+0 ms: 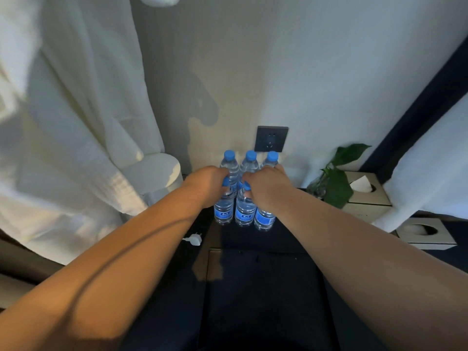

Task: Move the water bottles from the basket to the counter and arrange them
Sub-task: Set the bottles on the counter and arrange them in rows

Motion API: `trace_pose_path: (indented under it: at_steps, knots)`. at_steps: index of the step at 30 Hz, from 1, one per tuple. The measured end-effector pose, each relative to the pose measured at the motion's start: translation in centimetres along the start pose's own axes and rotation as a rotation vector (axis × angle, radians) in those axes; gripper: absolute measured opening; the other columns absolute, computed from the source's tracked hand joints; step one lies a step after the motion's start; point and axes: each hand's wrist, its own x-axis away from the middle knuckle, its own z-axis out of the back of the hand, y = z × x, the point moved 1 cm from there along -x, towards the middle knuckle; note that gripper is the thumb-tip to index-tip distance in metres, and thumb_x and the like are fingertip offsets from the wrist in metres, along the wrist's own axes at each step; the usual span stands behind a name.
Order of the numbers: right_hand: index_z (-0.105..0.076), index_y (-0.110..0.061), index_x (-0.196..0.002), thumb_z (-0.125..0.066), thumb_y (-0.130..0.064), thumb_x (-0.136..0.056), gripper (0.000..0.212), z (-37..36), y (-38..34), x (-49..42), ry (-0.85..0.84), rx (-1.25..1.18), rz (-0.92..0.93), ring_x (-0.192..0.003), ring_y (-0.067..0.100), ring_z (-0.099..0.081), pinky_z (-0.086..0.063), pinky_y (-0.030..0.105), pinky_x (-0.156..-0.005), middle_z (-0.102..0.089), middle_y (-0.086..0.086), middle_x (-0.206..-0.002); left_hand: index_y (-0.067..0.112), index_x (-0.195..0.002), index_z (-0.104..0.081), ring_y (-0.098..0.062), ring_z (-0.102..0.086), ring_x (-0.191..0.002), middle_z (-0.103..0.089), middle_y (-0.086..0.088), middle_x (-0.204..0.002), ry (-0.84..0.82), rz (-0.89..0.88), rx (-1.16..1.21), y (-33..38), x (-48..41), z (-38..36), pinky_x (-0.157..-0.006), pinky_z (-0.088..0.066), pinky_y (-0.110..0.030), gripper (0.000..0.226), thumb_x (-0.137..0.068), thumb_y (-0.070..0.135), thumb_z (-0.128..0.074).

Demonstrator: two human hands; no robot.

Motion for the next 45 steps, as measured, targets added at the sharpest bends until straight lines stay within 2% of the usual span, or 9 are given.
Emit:
trace_pose_path:
  at_steps: [5,12,18,22,26,30,34,40,45]
  knots:
    - [-0.059,-0.03,-0.122,-0.061,-0.029,-0.099,0.023,0.7,0.1,-0.8,-0.03,0.065,-0.016,-0.101,0.027,-0.058,-0.037,0.044,-0.106,-0.065,-0.003,-0.094,0.019,-0.124,-0.06,-0.03,-0.062,-0.097,-0.065,-0.01,-0.113,-0.006,-0.004,0.009,0.1,-1.0,0.5,-0.082,-0.053,-0.04,0.031,-0.095,0.029,-0.062]
    - [-0.057,-0.033,-0.133,-0.059,-0.024,-0.097,0.037,0.9,0.6,-2.3,-0.052,0.091,0.006,-0.099,0.024,-0.061,-0.044,0.04,-0.1,-0.063,-0.004,-0.098,0.022,-0.122,-0.061,-0.024,-0.057,-0.087,-0.065,-0.007,-0.11,-0.009,0.013,0.003,0.3,-2.0,0.9,-0.078,-0.052,-0.038,0.028,-0.095,0.029,-0.06]
    - [-0.057,-0.026,-0.127,-0.059,-0.032,-0.098,0.029,-0.4,1.6,-3.5,-0.006,-0.007,-0.005,-0.081,0.022,-0.055,-0.039,0.035,-0.073,-0.056,-0.005,-0.088,0.018,-0.12,-0.065,-0.026,-0.062,-0.092,-0.068,-0.008,-0.111,-0.002,0.054,0.063,0.6,-2.6,1.1,-0.078,-0.049,-0.033,0.029,-0.096,0.033,-0.061]
    - [-0.056,-0.022,-0.123,-0.058,-0.046,-0.099,0.034,-1.7,2.1,-4.0,0.067,-0.057,-0.045,-0.071,0.018,-0.047,-0.036,0.036,-0.069,-0.039,-0.01,-0.068,0.011,-0.112,-0.071,-0.023,-0.058,-0.084,-0.07,-0.012,-0.106,-0.018,0.094,0.085,0.8,-3.2,1.5,-0.073,-0.044,-0.031,0.027,-0.095,0.032,-0.066]
    - [-0.058,-0.022,-0.124,-0.061,-0.045,-0.098,0.036,-2.6,2.2,-4.2,0.106,-0.096,-0.071,-0.068,0.017,-0.044,-0.035,0.037,-0.071,-0.029,-0.012,-0.065,0.011,-0.118,-0.068,-0.028,-0.063,-0.098,-0.068,-0.013,-0.113,-0.013,0.044,0.068,0.8,-3.4,1.6,-0.077,-0.042,-0.03,0.028,-0.097,0.028,-0.064]
    - [-0.058,-0.023,-0.125,-0.062,-0.043,-0.097,0.034,-2.7,2.4,-4.4,0.099,-0.11,-0.074,-0.066,0.017,-0.044,-0.036,0.036,-0.071,-0.032,-0.012,-0.065,0.01,-0.117,-0.068,-0.029,-0.064,-0.099,-0.068,-0.013,-0.113,-0.003,0.024,0.072,0.6,-3.2,1.5,-0.083,-0.048,-0.034,0.027,-0.097,0.028,-0.064]
    - [-0.055,-0.023,-0.13,-0.062,-0.042,-0.097,0.039,-2.7,2.3,-4.5,0.07,-0.115,-0.078,-0.069,0.017,-0.046,-0.038,0.036,-0.071,-0.033,-0.011,-0.067,0.011,-0.116,-0.067,-0.027,-0.063,-0.095,-0.068,-0.012,-0.111,-0.001,0.029,0.067,0.6,-3.1,1.4,-0.077,-0.045,-0.032,0.025,-0.098,0.028,-0.063]
    - [-0.059,-0.023,-0.113,-0.066,-0.045,-0.096,0.029,-2.8,2.3,-4.5,0.081,-0.169,-0.129,-0.068,0.015,-0.05,-0.041,0.035,-0.065,-0.043,-0.01,-0.07,0.013,-0.122,-0.065,-0.027,-0.064,-0.098,-0.068,-0.011,-0.114,-0.025,0.052,0.068,0.9,-2.7,1.7,-0.081,-0.048,-0.033,0.029,-0.099,0.03,-0.063]
    - [-0.058,-0.023,-0.116,-0.064,-0.048,-0.097,0.032,-2.9,2.2,-4.0,0.093,-0.183,-0.158,-0.073,0.017,-0.054,-0.044,0.034,-0.065,-0.047,-0.008,-0.074,0.011,-0.124,-0.065,-0.028,-0.064,-0.101,-0.068,-0.013,-0.116,-0.102,0.136,0.091,1.5,-2.6,2.1,-0.08,-0.046,-0.032,0.03,-0.102,0.03,-0.057]
